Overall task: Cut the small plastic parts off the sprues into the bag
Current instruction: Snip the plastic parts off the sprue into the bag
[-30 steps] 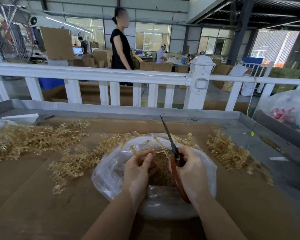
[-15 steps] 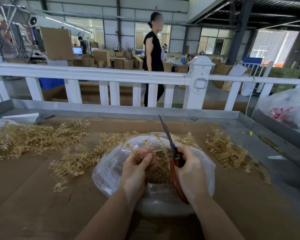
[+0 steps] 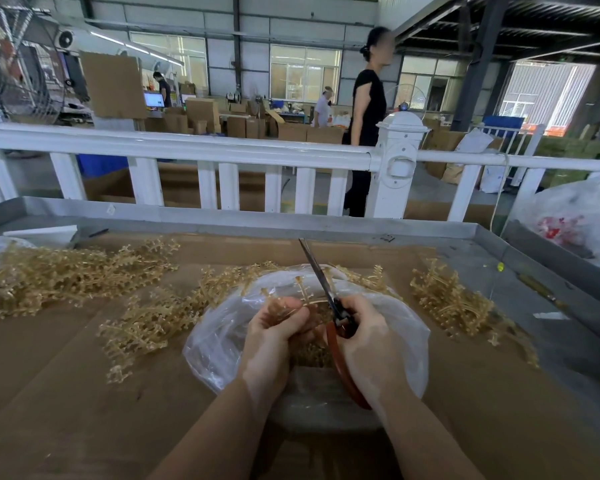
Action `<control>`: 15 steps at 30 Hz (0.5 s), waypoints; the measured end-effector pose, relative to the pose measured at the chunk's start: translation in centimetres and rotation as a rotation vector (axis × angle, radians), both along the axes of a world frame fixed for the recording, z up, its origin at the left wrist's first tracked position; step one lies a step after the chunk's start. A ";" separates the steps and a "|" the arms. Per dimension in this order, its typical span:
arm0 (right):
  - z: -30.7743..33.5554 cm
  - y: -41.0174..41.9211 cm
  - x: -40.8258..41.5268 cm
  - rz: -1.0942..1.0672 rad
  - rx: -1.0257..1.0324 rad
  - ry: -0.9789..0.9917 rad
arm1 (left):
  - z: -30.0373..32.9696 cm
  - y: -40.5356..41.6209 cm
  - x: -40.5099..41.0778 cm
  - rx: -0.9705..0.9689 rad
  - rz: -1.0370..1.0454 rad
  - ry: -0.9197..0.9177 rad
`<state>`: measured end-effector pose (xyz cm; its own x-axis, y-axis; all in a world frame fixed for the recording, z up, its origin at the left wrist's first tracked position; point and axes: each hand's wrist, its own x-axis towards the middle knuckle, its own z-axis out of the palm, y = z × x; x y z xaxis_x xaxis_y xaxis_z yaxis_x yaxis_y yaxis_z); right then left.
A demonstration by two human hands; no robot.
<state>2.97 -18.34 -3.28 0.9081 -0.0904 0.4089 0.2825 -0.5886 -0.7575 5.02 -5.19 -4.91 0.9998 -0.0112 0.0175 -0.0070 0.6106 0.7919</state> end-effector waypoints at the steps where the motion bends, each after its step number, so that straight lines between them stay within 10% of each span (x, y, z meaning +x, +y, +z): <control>1: 0.0 0.0 0.0 -0.008 -0.003 -0.007 | 0.1 0.1 -0.1 0.003 -0.027 -0.006; 15: -1.2 -0.2 -0.3 -0.003 -0.285 -0.108 | 0.1 0.4 0.8 -0.285 0.090 0.127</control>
<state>2.70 -18.49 -4.53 0.8580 0.0389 0.5122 0.3501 -0.7739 -0.5277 5.77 -4.78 -4.84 0.9909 0.0650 -0.1182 0.0169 0.8095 0.5869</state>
